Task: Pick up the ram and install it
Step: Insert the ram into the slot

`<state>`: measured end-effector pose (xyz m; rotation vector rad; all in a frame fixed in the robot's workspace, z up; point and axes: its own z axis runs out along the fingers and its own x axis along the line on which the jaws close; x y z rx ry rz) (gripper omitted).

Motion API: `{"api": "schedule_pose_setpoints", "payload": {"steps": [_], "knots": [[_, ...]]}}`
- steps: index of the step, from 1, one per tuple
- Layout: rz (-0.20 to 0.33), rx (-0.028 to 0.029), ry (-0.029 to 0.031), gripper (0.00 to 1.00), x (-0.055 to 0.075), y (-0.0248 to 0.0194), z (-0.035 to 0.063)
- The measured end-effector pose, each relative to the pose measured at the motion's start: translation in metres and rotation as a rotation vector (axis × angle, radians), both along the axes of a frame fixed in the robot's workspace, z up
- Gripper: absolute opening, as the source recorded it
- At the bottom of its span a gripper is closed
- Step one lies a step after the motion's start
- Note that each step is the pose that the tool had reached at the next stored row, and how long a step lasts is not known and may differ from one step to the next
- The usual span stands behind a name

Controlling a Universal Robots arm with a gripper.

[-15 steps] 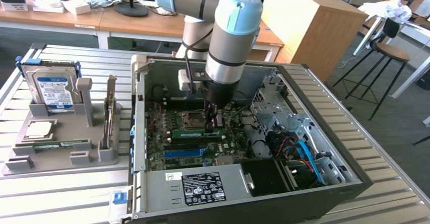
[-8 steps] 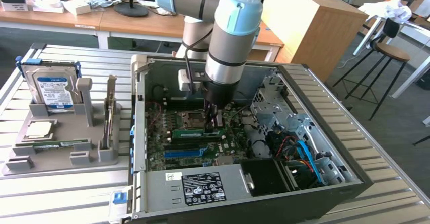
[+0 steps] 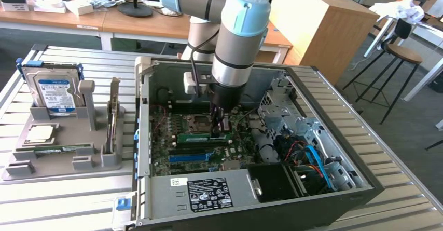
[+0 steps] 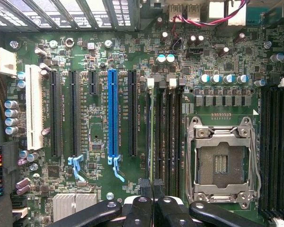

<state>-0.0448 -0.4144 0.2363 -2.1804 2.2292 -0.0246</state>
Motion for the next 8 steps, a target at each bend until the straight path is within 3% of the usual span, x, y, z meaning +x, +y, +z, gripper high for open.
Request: {"api": "schedule_pose_setpoints", "payload": {"steps": [8], "knots": [[0.007,0.0,0.0,0.11,0.0,0.0,-0.0001]]}}
